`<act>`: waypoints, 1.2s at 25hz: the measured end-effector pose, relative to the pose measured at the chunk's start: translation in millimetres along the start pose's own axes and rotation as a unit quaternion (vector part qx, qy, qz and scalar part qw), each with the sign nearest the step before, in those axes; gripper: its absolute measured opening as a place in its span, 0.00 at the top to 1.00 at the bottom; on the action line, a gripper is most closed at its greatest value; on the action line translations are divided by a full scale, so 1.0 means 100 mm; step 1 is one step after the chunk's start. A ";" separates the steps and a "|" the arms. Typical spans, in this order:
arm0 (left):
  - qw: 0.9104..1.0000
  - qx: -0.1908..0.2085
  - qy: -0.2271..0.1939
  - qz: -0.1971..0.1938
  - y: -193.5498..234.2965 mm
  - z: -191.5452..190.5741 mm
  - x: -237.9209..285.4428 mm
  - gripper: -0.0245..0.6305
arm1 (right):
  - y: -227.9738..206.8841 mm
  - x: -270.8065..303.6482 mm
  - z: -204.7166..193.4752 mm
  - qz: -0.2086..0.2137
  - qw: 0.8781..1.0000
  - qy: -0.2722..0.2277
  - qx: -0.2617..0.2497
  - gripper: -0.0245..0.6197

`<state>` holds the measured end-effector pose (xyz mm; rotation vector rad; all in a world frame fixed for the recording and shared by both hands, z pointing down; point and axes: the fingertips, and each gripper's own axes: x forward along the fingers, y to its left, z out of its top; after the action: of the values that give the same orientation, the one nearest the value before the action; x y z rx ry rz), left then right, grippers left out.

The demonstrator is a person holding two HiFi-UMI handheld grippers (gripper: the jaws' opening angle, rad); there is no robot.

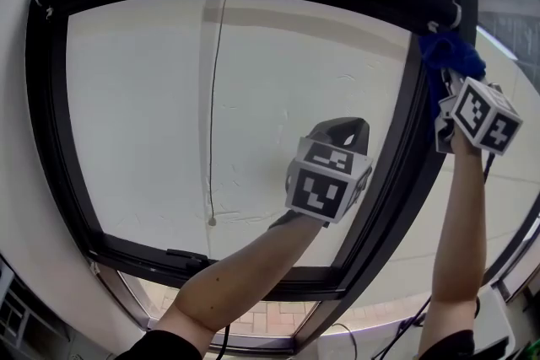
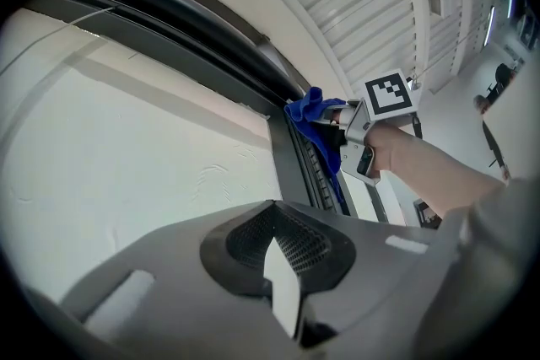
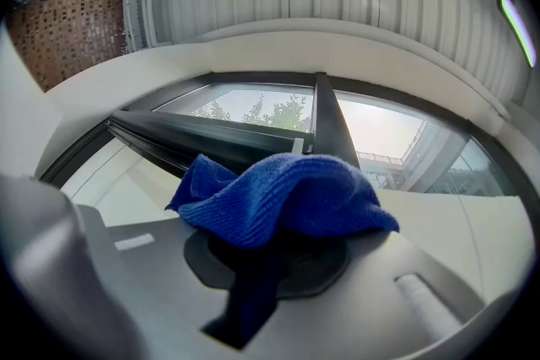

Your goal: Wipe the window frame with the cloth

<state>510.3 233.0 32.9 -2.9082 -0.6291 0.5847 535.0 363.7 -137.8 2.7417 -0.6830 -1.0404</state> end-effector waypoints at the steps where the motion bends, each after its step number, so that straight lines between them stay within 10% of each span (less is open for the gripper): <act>1: 1.000 -0.001 0.002 0.001 -0.01 -0.02 -0.01 0.98 | 0.02 -0.03 -0.02 -0.002 1.000 0.000 -0.002 0.88; 30: 0.999 -0.010 0.048 -0.022 -0.29 -0.81 -0.38 0.97 | 0.26 -0.61 -0.75 -0.003 1.000 0.024 0.007 0.88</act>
<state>499.5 241.7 125.6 -2.9119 -0.6887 0.4328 534.6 366.0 -37.3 2.7732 -0.6776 -0.9708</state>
